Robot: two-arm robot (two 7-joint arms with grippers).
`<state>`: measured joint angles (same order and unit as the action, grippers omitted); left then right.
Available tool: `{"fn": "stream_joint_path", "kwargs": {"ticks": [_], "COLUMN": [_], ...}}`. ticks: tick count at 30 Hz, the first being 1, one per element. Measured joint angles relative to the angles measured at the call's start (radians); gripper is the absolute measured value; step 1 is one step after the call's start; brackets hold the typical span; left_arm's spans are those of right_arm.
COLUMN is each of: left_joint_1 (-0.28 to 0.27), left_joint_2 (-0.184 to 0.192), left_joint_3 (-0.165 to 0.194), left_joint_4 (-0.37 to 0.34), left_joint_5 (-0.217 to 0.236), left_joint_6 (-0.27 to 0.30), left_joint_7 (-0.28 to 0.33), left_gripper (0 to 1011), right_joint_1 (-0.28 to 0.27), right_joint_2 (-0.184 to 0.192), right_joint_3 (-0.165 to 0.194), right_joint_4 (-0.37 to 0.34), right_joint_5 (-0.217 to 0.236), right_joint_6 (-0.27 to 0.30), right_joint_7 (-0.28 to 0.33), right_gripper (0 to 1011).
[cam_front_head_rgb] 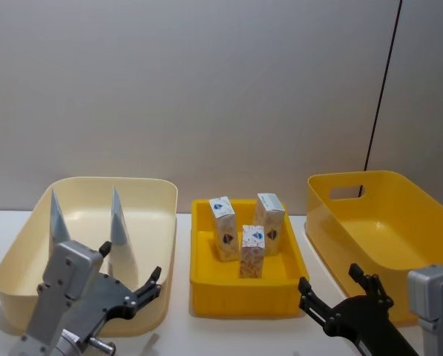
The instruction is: Bimanual collaborative sorting of washing and personal care products
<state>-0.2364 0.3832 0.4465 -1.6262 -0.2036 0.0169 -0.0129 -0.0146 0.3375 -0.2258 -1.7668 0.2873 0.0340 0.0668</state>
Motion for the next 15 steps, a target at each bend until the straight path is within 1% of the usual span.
{"fn": "stream_joint_path", "kwargs": {"ticks": [4,7,10,15], "left_joint_1": [0.001,0.000,-0.002,-0.013], "left_joint_2": [0.003,0.007,0.008,0.009], "left_joint_3": [-0.014,-0.033,-0.044,-0.065], "left_joint_4": [0.000,0.000,0.002,0.015], "left_joint_5": [-0.013,-0.031,-0.044,-0.072], "left_joint_6": [0.008,0.021,0.028,0.045], "left_joint_7": [-0.005,-0.013,-0.018,-0.042], "left_gripper": [1003,1003,1003,1003], "right_joint_1": [0.000,0.000,0.000,0.000], "right_joint_2": [0.000,0.000,0.000,0.000], "right_joint_3": [0.000,0.000,0.000,0.000], "right_joint_4": [0.000,0.000,0.000,0.000], "right_joint_5": [0.000,0.000,0.000,0.000], "right_joint_6": [0.000,0.000,0.000,0.000], "right_joint_7": [0.000,0.000,0.000,0.000], "right_gripper": [1001,1001,1001,1001]}}
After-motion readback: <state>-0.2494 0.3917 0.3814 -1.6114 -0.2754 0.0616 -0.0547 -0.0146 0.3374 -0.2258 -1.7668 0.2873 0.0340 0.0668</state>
